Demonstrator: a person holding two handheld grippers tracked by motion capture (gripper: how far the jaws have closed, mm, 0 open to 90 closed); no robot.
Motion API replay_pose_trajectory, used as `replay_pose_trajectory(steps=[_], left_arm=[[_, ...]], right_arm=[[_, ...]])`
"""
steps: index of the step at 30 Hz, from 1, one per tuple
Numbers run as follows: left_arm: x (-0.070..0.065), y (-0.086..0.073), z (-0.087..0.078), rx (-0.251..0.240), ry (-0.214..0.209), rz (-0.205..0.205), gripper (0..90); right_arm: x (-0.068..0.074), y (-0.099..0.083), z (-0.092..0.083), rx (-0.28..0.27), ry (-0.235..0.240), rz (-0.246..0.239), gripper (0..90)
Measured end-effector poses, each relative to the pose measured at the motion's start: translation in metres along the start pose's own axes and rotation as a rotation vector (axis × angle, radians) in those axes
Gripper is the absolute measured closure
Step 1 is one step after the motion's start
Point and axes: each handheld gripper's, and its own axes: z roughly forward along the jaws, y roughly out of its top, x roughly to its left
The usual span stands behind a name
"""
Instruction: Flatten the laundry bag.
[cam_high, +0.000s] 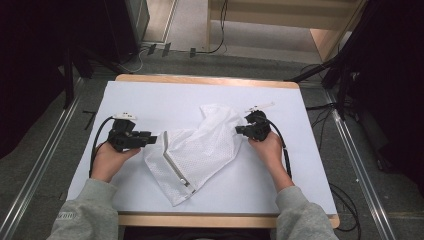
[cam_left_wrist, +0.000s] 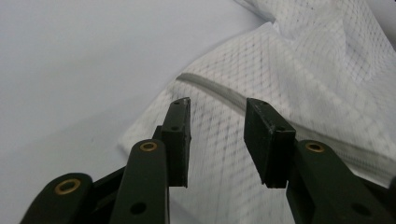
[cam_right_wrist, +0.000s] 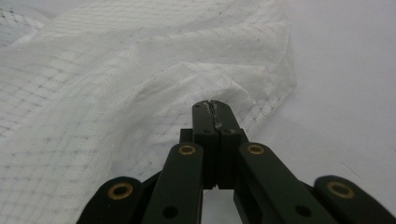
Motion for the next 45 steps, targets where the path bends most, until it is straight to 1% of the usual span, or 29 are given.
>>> replay_pose_trajectory(steps=[2,4,5,7,8,10,12,13,14,15,17,20,21,22,23,26,31,33,35,36,39,40,41,42,43,44,45], left_arm=[[0.000,0.007,0.006,0.009,-0.002,0.019,59.4],[0.000,0.014,0.011,0.002,-0.019,0.018,58.4],[-0.001,0.017,0.014,0.004,-0.023,0.024,58.1],[-0.003,0.023,0.021,0.015,-0.028,0.047,56.5],[-0.004,0.025,0.025,0.020,-0.020,0.053,55.4],[-0.006,0.030,0.033,0.029,-0.019,0.069,53.4],[-0.006,0.033,0.041,0.038,-0.031,0.075,50.4],[-0.007,0.034,0.045,0.036,-0.030,0.082,49.0],[-0.007,0.035,0.049,0.036,-0.039,0.093,47.6],[-0.007,0.036,0.054,0.036,-0.050,0.089,46.1],[-0.007,0.036,0.063,0.057,-0.064,0.092,44.3],[-0.007,0.036,0.074,0.075,-0.068,0.123,43.3],[-0.007,0.036,0.074,0.075,-0.068,0.123,43.0],[-0.005,0.034,0.080,0.071,-0.083,0.112,42.7],[-0.005,0.034,0.083,0.072,-0.087,0.105,42.6],[-0.005,0.031,0.091,0.073,-0.091,0.130,41.8],[-0.009,0.030,0.098,0.041,-0.096,0.193,41.5],[-0.010,0.030,0.100,0.035,-0.093,0.208,42.8],[-0.011,0.031,0.101,0.032,-0.079,0.226,44.0],[-0.011,0.032,0.102,0.038,-0.070,0.222,43.7],[-0.010,0.034,0.105,0.036,-0.075,0.214,44.9],[-0.011,0.034,0.105,0.038,-0.080,0.214,47.3],[-0.012,0.034,0.105,0.040,-0.086,0.214,51.6],[-0.013,0.034,0.105,0.044,-0.087,0.222,54.7],[-0.015,0.034,0.105,0.051,-0.084,0.229,59.8],[-0.016,0.034,0.105,0.054,-0.078,0.246,64.1],[-0.017,0.033,0.105,0.052,-0.062,0.253,67.6]], right_arm=[[0.001,-0.001,-0.005,-0.001,-0.007,-0.006,90.0],[0.001,-0.003,-0.010,-0.005,-0.003,-0.009,90.0],[0.001,-0.004,-0.012,-0.005,-0.001,-0.009,90.0],[0.001,-0.006,-0.017,-0.009,-0.005,-0.013,90.0],[0.000,-0.007,-0.018,-0.013,-0.004,-0.012,90.0],[0.000,-0.010,-0.021,-0.016,-0.007,-0.010,90.0],[0.000,-0.012,-0.023,-0.015,-0.009,-0.008,90.0],[-0.001,-0.013,-0.023,-0.016,-0.009,-0.010,90.0],[-0.001,-0.014,-0.023,-0.016,-0.009,-0.009,90.0],[0.000,-0.015,-0.024,-0.013,-0.008,-0.003,90.0],[0.000,-0.017,-0.025,-0.011,-0.010,-0.002,90.0],[0.000,-0.021,-0.027,-0.011,-0.012,-0.001,90.0],[0.000,-0.023,-0.027,-0.010,-0.012,-0.001,90.0],[0.000,-0.024,-0.028,-0.010,-0.013,0.003,90.0],[0.000,-0.025,-0.029,-0.010,-0.013,0.004,90.0],[0.000,-0.029,-0.031,-0.009,-0.017,0.006,90.0],[-0.001,-0.034,-0.033,-0.007,-0.020,0.013,90.0],[0.000,-0.036,-0.034,-0.002,-0.022,0.016,90.0],[0.000,-0.037,-0.034,-0.001,-0.023,0.012,90.0],[0.000,-0.037,-0.034,-0.003,-0.024,0.012,90.0],[0.000,-0.038,-0.033,-0.003,-0.023,0.017,90.0],[0.001,-0.038,-0.033,-0.002,-0.024,0.017,90.0],[0.001,-0.038,-0.033,0.000,-0.022,0.014,90.0],[0.002,-0.037,-0.032,-0.001,-0.022,0.013,90.0],[0.002,-0.037,-0.032,-0.004,-0.023,0.014,90.0],[0.003,-0.037,-0.032,-0.004,-0.025,0.012,90.0],[0.003,-0.037,-0.032,-0.006,-0.025,0.010,90.0]])
